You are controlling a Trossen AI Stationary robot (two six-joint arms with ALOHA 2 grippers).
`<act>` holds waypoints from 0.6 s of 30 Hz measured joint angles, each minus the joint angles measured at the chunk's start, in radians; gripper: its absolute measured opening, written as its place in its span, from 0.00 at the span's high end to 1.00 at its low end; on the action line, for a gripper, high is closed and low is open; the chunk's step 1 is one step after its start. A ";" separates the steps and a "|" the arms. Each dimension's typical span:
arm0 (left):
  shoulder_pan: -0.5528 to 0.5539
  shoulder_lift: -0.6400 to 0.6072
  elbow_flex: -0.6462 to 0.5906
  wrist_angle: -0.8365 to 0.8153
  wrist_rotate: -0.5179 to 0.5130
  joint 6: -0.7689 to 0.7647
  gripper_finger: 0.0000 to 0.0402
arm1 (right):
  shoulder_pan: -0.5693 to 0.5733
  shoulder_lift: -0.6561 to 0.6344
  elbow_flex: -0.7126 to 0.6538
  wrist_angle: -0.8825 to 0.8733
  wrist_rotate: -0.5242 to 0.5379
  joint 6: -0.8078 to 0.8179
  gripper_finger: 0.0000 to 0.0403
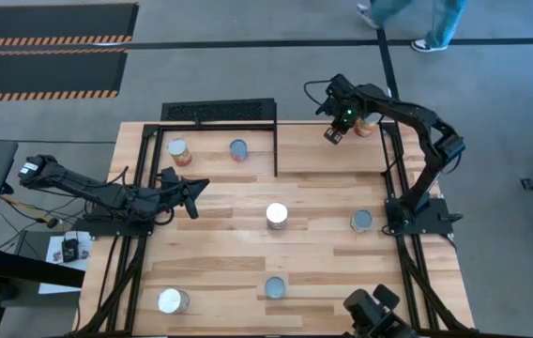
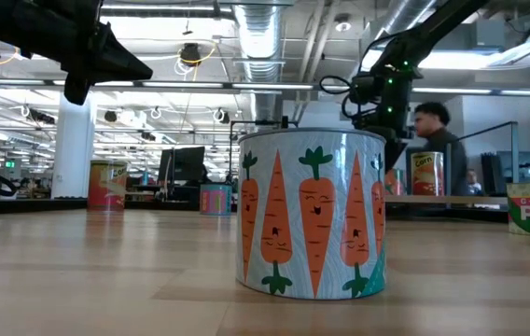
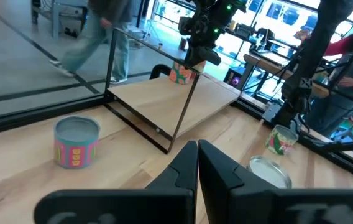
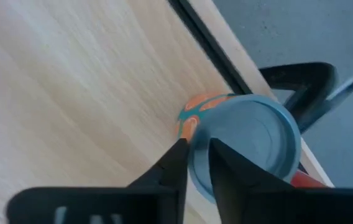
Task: Pick and place cans onto a shelf
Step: Put the canned orange on the shelf, then put the top canned peaches on the shelf
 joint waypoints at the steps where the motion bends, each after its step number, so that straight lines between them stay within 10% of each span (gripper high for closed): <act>1: 0.000 0.000 0.000 0.001 -0.001 0.000 1.00 | 0.000 -0.003 0.000 -0.002 0.006 0.002 0.75; 11: 0.092 0.000 0.022 0.016 0.093 0.015 1.00 | 0.044 -0.133 0.097 -0.111 -0.025 -0.048 0.77; 18: 0.219 0.000 0.063 0.011 0.221 0.099 1.00 | 0.081 -0.335 -0.039 0.160 -0.401 0.002 0.98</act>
